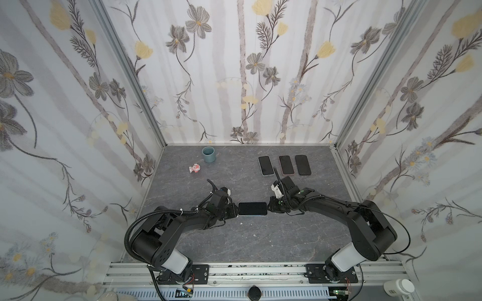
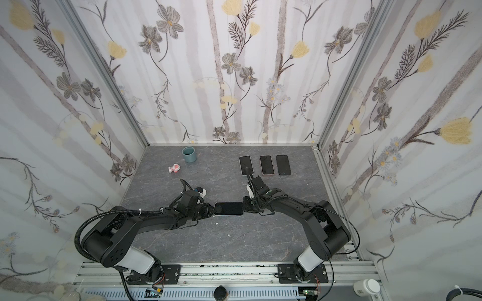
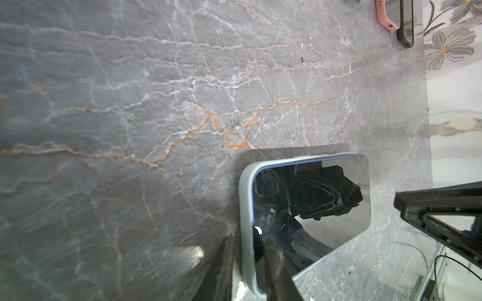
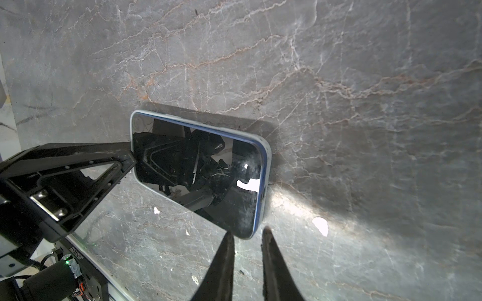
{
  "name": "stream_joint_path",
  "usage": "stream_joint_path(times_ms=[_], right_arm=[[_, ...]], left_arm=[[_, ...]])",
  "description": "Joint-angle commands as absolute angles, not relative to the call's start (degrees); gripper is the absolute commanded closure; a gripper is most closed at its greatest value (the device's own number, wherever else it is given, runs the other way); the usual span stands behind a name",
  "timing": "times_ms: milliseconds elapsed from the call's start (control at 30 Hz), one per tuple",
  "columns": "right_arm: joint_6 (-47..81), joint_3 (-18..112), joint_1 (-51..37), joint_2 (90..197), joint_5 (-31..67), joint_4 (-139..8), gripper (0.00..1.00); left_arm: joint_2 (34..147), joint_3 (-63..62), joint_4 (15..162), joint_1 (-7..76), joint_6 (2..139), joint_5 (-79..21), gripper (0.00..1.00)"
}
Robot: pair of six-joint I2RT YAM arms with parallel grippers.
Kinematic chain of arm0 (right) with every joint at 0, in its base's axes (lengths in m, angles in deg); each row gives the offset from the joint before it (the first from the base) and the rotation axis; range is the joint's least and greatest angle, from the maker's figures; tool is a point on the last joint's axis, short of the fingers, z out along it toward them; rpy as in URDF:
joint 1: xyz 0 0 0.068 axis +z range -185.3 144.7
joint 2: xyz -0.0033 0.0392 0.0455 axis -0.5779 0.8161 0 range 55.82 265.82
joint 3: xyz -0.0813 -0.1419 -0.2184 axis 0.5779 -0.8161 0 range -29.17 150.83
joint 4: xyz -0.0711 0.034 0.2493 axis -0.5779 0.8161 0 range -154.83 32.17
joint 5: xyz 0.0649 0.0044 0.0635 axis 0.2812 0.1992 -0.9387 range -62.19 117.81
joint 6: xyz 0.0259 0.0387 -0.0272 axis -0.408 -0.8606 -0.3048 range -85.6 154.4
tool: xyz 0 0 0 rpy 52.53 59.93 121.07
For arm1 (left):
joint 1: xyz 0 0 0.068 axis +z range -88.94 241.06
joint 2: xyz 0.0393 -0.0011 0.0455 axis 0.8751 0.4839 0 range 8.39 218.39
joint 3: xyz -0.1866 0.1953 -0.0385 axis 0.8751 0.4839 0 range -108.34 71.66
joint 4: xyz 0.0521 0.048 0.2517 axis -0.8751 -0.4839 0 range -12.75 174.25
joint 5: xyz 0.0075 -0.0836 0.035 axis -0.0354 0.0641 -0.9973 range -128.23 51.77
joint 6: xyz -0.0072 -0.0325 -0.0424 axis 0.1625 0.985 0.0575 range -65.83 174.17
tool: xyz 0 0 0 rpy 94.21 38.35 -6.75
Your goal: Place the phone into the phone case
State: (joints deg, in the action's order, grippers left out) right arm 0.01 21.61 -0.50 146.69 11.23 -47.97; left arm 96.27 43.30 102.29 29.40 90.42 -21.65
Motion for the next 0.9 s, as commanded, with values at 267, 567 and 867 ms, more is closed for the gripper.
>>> stream_joint_path(times_ms=[267,567,867], right_arm=[[0.2,20.5,-0.4,146.4,11.1,-48.6,0.79],[-0.1,20.7,0.3,149.3,9.8,-50.0,0.81],[-0.7,20.4,1.4,152.1,8.5,-51.5,0.86]], left_arm=[[97.1,44.5,103.2,29.4,91.5,-21.1,0.76],[97.7,45.1,104.0,29.4,91.7,-21.1,0.76],[98.0,45.7,104.8,29.4,92.0,-20.5,0.76]])
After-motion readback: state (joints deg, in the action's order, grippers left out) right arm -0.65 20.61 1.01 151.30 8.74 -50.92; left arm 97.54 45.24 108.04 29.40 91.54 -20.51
